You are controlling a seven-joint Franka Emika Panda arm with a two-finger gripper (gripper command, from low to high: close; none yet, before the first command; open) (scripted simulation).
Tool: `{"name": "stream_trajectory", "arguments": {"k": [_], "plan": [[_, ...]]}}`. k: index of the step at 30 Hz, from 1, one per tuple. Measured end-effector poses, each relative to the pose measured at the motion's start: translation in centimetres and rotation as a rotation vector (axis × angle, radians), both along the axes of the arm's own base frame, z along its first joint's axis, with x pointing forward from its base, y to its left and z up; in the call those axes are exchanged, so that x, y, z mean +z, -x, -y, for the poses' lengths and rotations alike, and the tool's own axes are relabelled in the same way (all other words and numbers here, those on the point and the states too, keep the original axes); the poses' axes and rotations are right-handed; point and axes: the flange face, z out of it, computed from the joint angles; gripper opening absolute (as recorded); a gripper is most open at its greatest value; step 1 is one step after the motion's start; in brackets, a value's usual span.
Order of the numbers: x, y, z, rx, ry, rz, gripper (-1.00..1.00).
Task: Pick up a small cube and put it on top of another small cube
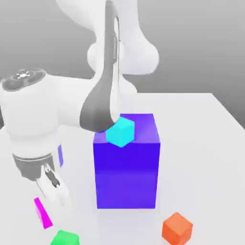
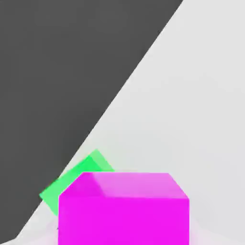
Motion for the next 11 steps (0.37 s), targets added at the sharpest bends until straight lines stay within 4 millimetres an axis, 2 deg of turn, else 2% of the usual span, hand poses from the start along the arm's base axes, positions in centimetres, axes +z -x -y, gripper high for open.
{"name": "stream_trajectory", "arguments": {"k": [1, 2, 7, 8, 9, 11], "plan": [[-1.4, -0.1, -0.2, 0.001, 0.0, 0.0, -1.0], [-2.7, -0.1, -0.3, 0.002, 0.0, 0.0, 1.0], [-2.7, -0.1, -0.3, 0.002, 0.0, 0.0, 1.0], [-3.4, -0.1, -0.3, 0.003, 0.001, -0.001, 1.0], [-2.9, -0.1, -0.3, 0.003, 0.001, -0.001, 1.0], [-0.6, -0.2, -0.3, 0.003, 0.001, -0.001, 1.0]]}}
